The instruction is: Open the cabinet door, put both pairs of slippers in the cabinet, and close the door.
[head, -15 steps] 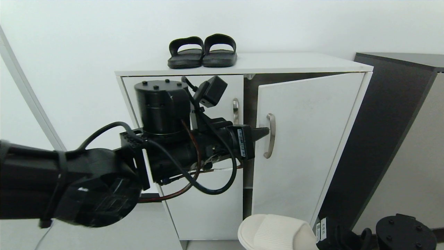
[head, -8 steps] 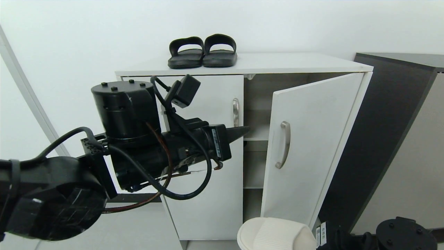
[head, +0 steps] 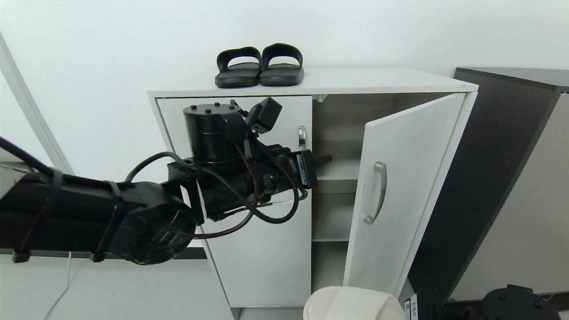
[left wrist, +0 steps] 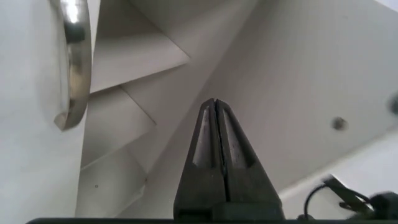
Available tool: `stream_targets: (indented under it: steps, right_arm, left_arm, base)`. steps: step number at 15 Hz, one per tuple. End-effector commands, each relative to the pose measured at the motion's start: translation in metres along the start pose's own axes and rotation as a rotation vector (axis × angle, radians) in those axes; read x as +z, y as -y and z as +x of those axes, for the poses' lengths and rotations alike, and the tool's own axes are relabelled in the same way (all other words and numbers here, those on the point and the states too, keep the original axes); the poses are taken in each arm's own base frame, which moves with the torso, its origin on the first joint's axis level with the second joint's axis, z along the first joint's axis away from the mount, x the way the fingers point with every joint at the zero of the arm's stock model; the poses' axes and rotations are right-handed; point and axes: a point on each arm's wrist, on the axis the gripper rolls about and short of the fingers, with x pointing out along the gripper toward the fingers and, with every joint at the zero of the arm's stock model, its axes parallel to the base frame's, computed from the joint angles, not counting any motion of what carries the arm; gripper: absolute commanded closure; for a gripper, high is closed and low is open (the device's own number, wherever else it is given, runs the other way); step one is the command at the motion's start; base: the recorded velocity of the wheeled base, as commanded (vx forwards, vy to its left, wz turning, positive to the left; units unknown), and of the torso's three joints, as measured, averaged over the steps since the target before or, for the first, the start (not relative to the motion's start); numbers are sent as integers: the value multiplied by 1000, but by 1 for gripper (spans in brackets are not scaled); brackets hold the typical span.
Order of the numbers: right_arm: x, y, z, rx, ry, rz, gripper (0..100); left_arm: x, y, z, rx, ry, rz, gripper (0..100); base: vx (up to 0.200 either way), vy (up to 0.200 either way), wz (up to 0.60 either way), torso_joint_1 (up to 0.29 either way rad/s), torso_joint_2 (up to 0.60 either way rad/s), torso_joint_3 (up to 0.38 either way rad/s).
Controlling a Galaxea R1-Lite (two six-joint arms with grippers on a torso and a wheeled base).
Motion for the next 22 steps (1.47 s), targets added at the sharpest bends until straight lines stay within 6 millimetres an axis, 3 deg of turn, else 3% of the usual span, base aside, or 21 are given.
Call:
stream_targets:
  steps: [1,7,12,16,18,20,22]
  right_arm:
    - [-1,0,0,3,-4,0,100]
    - [-5,-8,1,39,-29,-10,100]
    - [-10,-13,-2,57,-51,-11,100]
    - [-10,-13,-1,57,-52,-12,100]
    - [-2,-10,4,46,-11,-7,100]
    - [10,5,11,-124,39,39,100]
    - [23,25,21,-305,85,104,100]
  left_arm:
    - [-9,-6,12,9,-24,-9,100]
    - [-6,-1,28,-22,-5,-56,100]
    - [-31,43,38,-151,-34,15,100]
    - [-25,36,34,-103,64,26,100]
    - [-20,34,18,-36,116,28,100]
    - [-10,40,-11,40,149,28,100]
    - [7,36,-52,151,173,63,100]
  base:
    - [0,0,0,0,0,0]
    - [-167,0,0,2,4,0]
    - [-200,0,0,0,2,4]
    - [-50,0,0,1,2,2]
    - [0,0,0,0,0,0]
    - [0,0,0,0,0,0]
    - [0,0,0,0,0,0]
